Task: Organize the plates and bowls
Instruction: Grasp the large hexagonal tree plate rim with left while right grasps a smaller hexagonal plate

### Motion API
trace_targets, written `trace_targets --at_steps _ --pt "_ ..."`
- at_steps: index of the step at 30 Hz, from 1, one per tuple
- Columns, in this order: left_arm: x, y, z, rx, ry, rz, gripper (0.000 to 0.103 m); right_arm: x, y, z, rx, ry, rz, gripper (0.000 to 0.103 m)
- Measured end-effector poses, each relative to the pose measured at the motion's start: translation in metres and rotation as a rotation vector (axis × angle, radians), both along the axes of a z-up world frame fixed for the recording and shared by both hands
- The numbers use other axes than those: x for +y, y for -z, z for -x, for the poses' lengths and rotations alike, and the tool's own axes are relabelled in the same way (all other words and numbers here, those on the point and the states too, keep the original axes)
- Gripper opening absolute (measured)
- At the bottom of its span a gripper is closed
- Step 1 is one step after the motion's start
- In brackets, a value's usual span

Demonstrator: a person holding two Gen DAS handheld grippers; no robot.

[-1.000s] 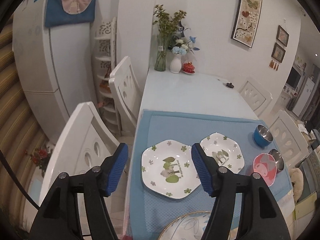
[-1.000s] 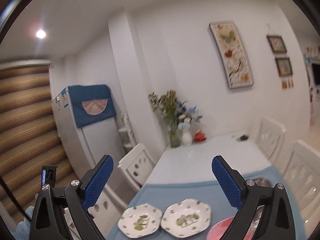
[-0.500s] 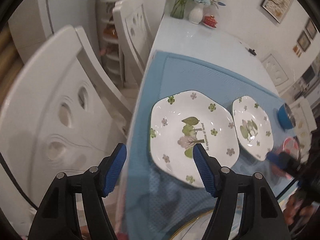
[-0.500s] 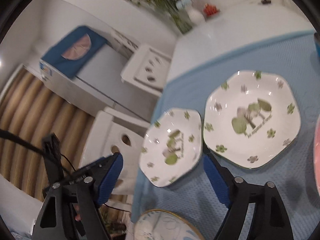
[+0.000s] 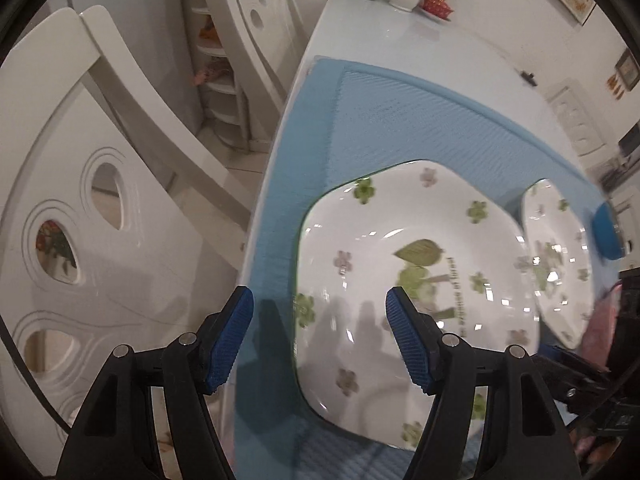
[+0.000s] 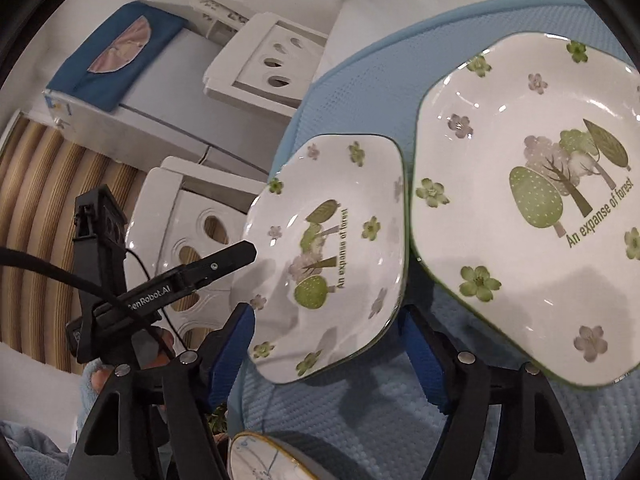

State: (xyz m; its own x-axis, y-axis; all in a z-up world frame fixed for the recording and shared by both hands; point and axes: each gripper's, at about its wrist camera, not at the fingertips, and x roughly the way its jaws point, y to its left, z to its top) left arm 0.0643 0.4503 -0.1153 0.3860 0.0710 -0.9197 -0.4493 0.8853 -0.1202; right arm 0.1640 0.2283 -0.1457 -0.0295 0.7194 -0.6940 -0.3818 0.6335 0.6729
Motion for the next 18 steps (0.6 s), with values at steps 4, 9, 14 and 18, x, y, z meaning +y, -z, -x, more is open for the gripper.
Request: trace_targets --at_steps 4,9,14,18 --pt "0.002 0.009 -0.003 0.004 0.013 0.046 0.067 -0.004 0.007 -0.004 0.022 0.033 0.017 0.073" --pt "0.005 0.019 -0.006 0.010 0.024 0.093 0.067 -0.004 0.011 -0.008 0.032 0.063 -0.009 0.073" --pt "0.003 0.021 -0.006 -0.018 0.044 0.064 0.066 -0.001 0.013 -0.010 0.032 0.083 -0.027 0.068" --pt "0.005 0.022 -0.006 -0.042 0.046 0.051 0.061 -0.003 0.015 -0.012 0.034 0.112 -0.028 0.056"
